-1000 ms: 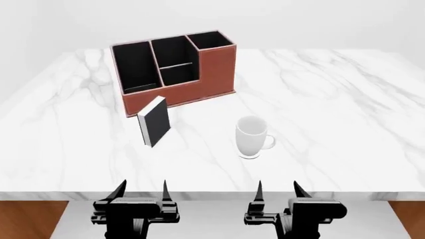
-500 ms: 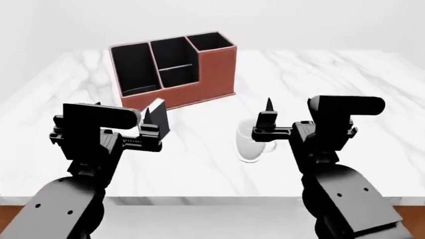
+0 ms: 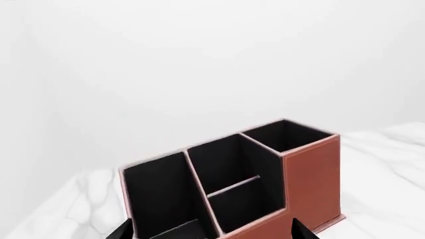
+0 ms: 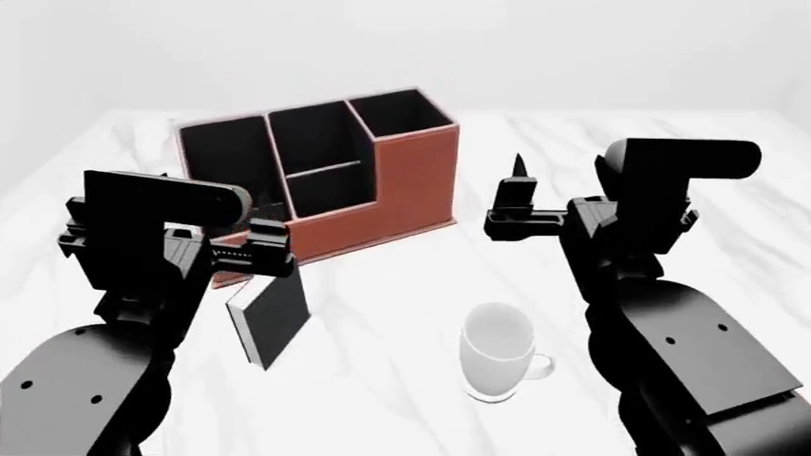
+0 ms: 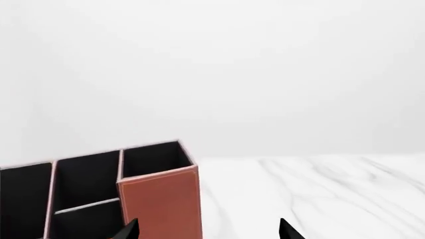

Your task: Pick up the book and place it in the front compartment of the caddy.

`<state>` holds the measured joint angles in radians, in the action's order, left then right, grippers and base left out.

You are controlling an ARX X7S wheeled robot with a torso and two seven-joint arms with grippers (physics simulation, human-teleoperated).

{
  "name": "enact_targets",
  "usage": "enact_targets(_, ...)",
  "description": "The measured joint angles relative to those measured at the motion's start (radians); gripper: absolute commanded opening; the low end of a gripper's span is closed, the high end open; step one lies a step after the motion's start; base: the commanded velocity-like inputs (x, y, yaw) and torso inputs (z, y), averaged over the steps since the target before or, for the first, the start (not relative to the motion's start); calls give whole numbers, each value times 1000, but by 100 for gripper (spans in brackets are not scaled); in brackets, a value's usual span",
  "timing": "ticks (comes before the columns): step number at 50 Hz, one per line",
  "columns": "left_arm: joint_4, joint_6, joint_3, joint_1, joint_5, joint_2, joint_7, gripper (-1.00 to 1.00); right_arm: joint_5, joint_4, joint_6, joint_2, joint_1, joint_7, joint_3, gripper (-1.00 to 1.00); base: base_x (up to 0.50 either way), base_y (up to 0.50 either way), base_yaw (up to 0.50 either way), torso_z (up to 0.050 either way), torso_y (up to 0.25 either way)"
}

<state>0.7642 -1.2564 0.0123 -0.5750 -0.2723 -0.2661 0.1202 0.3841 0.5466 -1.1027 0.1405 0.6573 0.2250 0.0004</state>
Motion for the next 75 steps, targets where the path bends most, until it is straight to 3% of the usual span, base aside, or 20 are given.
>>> enact_targets(62, 30, -41, 7, -14, -30, -21, 25, 100, 41, -34, 21, 31, 11, 27, -14, 100, 500, 0, 0, 0, 1)
enact_targets(75, 34, -48, 2, -14, -40, -20, 27, 100, 45, -39, 27, 37, 8, 34, -24, 100, 0, 0, 0, 0, 1)
